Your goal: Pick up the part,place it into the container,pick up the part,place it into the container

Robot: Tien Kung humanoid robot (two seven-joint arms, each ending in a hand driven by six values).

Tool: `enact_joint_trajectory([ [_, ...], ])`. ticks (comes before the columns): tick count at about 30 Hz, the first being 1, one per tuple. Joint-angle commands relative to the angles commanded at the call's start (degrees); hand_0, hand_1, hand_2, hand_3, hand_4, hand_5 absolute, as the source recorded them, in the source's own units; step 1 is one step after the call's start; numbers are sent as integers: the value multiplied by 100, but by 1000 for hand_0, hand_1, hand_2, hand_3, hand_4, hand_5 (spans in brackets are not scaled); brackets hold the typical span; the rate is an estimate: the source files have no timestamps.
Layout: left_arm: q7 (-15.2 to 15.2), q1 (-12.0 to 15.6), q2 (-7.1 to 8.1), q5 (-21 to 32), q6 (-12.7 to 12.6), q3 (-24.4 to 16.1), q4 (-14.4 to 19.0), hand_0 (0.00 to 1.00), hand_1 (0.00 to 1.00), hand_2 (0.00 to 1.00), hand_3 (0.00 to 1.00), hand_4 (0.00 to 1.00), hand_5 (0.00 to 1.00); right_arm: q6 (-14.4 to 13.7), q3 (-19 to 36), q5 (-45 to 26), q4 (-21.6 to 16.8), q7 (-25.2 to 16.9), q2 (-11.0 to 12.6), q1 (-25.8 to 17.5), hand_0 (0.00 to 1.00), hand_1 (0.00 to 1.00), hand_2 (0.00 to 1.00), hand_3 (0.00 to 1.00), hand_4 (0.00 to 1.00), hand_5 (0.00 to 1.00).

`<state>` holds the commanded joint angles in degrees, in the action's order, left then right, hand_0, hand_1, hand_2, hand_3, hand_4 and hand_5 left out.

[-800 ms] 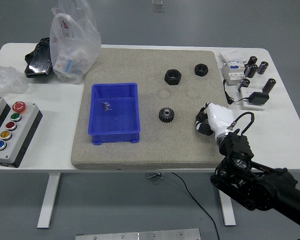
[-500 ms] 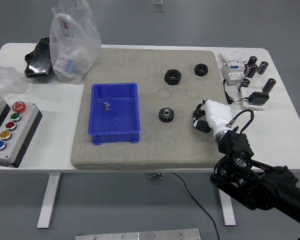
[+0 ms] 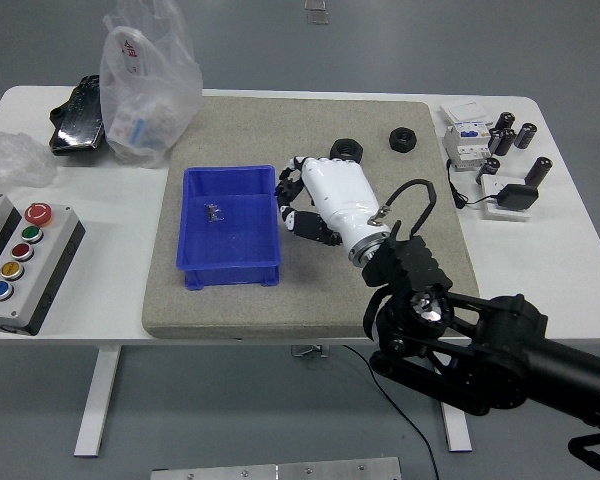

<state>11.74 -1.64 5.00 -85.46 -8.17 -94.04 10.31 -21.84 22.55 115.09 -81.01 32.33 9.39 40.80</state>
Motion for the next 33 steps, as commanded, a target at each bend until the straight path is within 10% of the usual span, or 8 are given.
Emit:
enact_joint_trajectory([
  [14,24,-25,-4,-22,5,15,0,665,533,535,606,720,329,-20,-682,-99,506,-265,-351,369,150,402,365,380,148,3],
  [15,22,-26,-5,-18,5,20,0,664,533,535,606,720,329,24,-698,-102,521,-235,-360,372,172,461,510,530,344,127],
  [20,12,-38,-7,-6,9,38,0,664,533,535,606,720,329,342,-755,-103,541,-91,-374,379,172,461,510,530,344,127],
  [21,11,-40,-8,-4,9,40,0,664,533,534,606,720,329,409,-759,-95,539,-65,-374,378,216,535,723,716,483,256],
  [26,17,-34,-9,-11,13,39,0,664,533,534,606,720,329,579,-686,-13,503,-19,-365,364,216,535,723,716,483,256],
  [27,18,-31,-8,-15,13,37,0,665,533,535,606,720,329,609,-653,9,493,-17,-362,359,222,535,763,792,753,326],
  [33,13,-26,-5,-7,15,49,0,665,533,535,606,720,329,749,-513,83,478,-3,-342,335,224,535,792,845,845,381],
])
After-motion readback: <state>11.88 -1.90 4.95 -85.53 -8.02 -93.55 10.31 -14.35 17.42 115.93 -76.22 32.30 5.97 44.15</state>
